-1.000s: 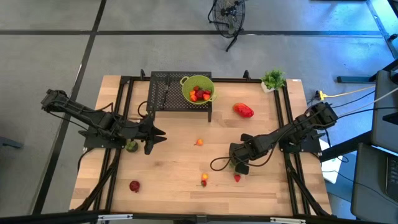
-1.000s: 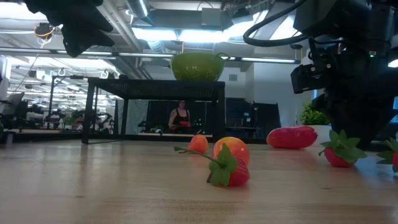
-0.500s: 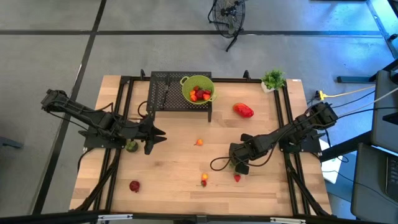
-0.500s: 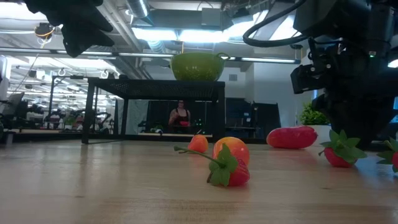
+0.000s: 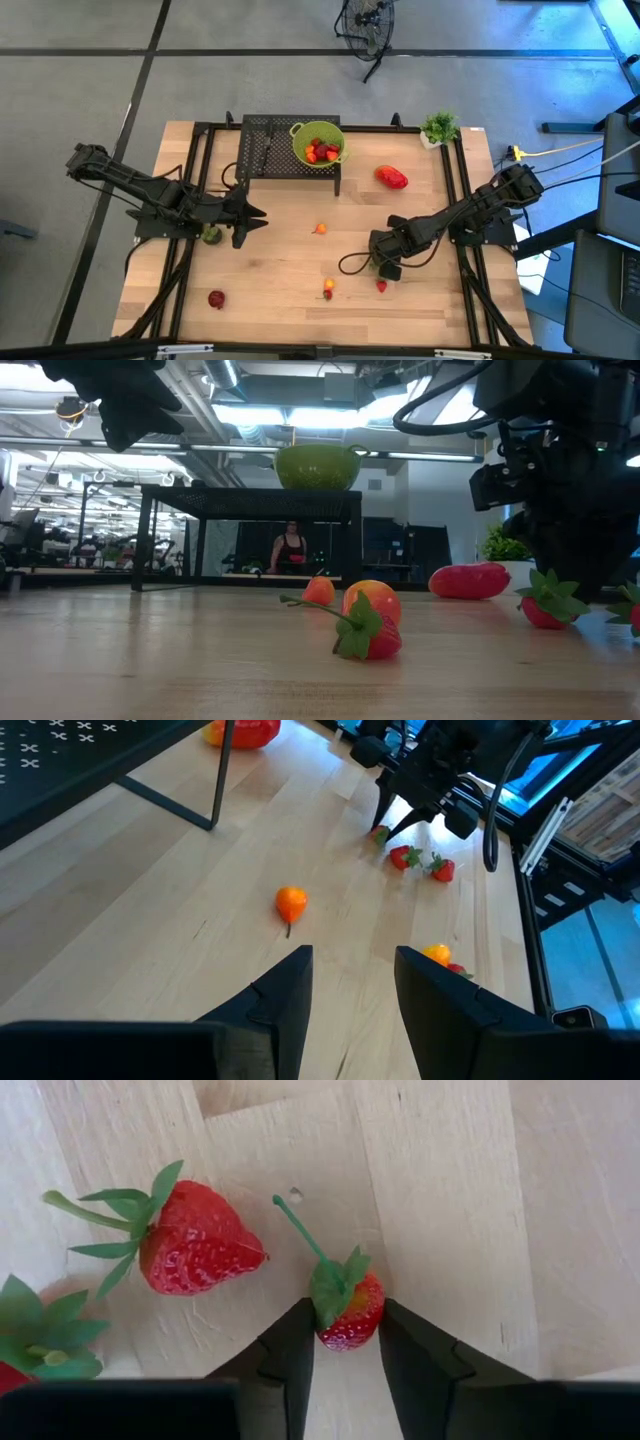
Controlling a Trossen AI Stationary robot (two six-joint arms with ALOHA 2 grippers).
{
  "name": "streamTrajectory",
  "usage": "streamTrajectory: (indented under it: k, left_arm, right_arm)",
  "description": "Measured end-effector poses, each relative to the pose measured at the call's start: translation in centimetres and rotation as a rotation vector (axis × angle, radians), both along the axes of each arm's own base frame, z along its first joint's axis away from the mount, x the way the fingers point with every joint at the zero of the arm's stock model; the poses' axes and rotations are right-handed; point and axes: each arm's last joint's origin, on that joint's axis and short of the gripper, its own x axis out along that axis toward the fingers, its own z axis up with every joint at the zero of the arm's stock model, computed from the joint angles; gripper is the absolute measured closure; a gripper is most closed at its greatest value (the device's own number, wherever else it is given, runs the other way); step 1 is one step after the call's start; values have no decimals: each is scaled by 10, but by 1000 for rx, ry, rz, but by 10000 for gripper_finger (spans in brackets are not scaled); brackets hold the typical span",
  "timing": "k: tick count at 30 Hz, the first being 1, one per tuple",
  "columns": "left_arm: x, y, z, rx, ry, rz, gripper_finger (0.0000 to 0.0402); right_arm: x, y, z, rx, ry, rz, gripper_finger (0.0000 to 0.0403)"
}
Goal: Pick & Place Fruit
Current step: Put the strawberry into the green strainer bowl on the shelf
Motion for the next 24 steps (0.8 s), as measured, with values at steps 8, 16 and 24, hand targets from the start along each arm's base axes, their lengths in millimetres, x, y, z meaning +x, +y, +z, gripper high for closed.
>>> streamTrajectory:
  k: [8,16,24]
  left_arm:
    - [0,0,0,0,1,0,263]
    - [0,0,0,0,0,0,263]
    - [0,0,0,-5,1,-5,263]
  right_arm:
    - [1,1,0,28,0,4,304]
    - [3,3,1,78,-14,3,289]
    - [3,3,3,62,-29,-1,309]
